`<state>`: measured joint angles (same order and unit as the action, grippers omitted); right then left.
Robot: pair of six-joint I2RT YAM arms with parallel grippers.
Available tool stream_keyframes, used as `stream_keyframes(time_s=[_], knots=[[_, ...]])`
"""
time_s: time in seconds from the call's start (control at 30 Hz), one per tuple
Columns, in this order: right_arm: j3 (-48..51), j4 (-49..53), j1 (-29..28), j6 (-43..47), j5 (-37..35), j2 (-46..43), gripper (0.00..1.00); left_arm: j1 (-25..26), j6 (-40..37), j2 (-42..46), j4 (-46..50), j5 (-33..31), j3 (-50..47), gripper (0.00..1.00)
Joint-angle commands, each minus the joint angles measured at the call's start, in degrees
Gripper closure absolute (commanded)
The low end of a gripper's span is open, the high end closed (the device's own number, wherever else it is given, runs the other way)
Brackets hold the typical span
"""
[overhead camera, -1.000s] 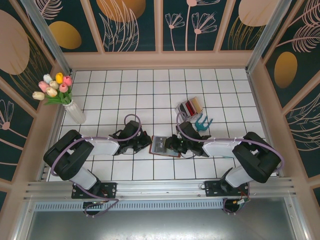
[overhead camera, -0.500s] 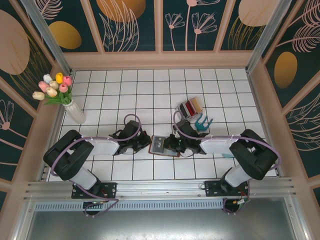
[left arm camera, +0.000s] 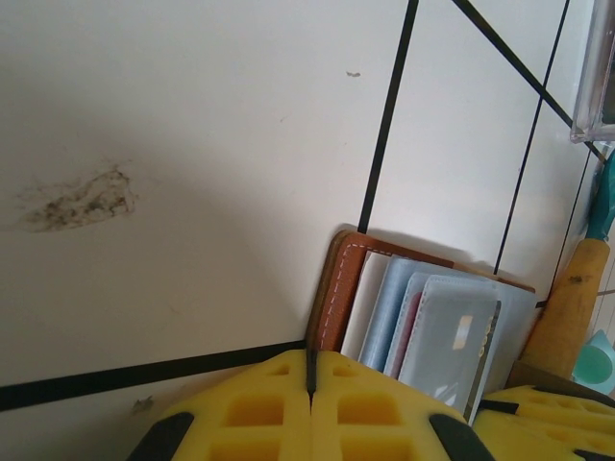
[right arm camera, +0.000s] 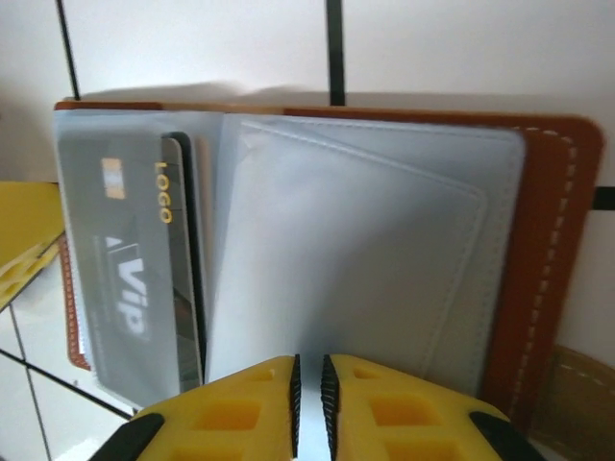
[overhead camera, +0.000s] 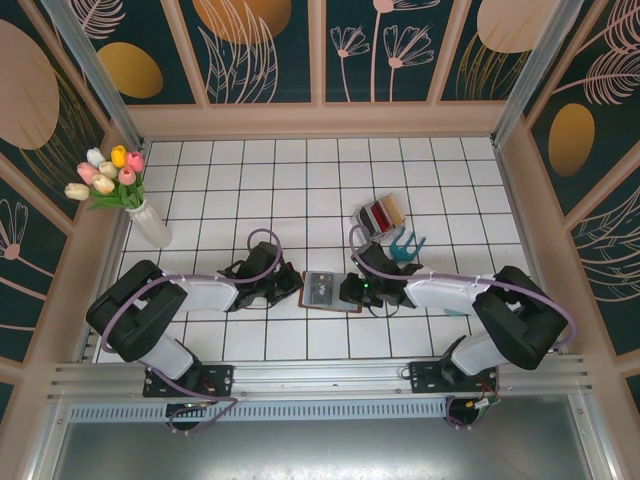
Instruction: Put the credit cards into the card holder
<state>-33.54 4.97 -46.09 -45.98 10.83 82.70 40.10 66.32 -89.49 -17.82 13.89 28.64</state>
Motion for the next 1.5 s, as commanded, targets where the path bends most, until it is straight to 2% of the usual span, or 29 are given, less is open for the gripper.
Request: stream_keyframes(time_s=[0.0, 0.2, 0.33, 0.4, 0.53, 0.6, 0.73, 0.87, 0.93, 1.07, 1.13, 1.27, 1.47], knots=[[-1.82, 11.48, 0.49, 3.24, -8.69, 1.13, 0.83, 0.31, 0.65, 0.9, 2.2, -2.36, -1.55, 1.0], [-4.81, 16.35, 0.39, 3.93, -13.43, -1.95, 0.85, 0.27, 0.69, 0.33, 2.09, -2.44, -1.49, 1.0], [-6.99, 15.73, 0.44, 4.67, -12.42, -5.2, 0.8, 0.3, 0.14, 1.01, 1.55, -1.42, -1.0, 1.0], [-7.98, 15.44, 0.53, 4.53, -12.46, -7.85, 0.77, 0.33, -0.42, 1.82, 2.28, -1.4, -0.4, 1.0], [-9.26, 18.89, 1.11, 4.05, -17.93, -11.04, 0.53, 0.33, -1.91, 2.74, 4.6, -1.33, 1.56, 1.0], [-9.22, 19.82, 1.81, 4.58, -18.12, -10.58, 0.51, 0.33, -2.08, 2.83, 4.85, -1.11, 2.03, 1.0], [-9.26, 19.72, 2.25, 5.96, -13.81, -6.71, 0.47, 0.27, -2.13, 3.59, 5.61, -1.19, 2.21, 1.0], [-9.31, 20.74, 1.62, 4.52, -14.74, -4.32, 0.47, 0.33, -2.16, 4.66, 6.95, -1.83, 2.28, 1.0], [-8.83, 20.41, 1.4, 4.08, -14.28, -4.47, 0.5, 0.32, -2.29, 5.18, 7.66, -2.06, 2.38, 1.0], [-7.68, 18.79, 1.44, 4.36, -12.14, -4.82, 0.75, 0.26, -3.06, 6.38, 9.8, -2.47, 3.32, 1.0], [-7.57, 18.37, 1.44, 4.49, -11.97, -4.52, 0.85, 0.33, -3.28, 7.11, 10.79, -2.64, 3.87, 1.0], [-7.37, 17.47, 1.55, 4.66, -11.97, -4.12, 0.97, 0.32, -3.22, 9.37, 12.28, -2.6, 4.6, 1.0], [-7.2, 15.23, 1.74, 4.93, -9.94, -3.9, 1.0, 0.31, -3.34, 12.35, 15.45, -2.99, 6.21, 1.0]])
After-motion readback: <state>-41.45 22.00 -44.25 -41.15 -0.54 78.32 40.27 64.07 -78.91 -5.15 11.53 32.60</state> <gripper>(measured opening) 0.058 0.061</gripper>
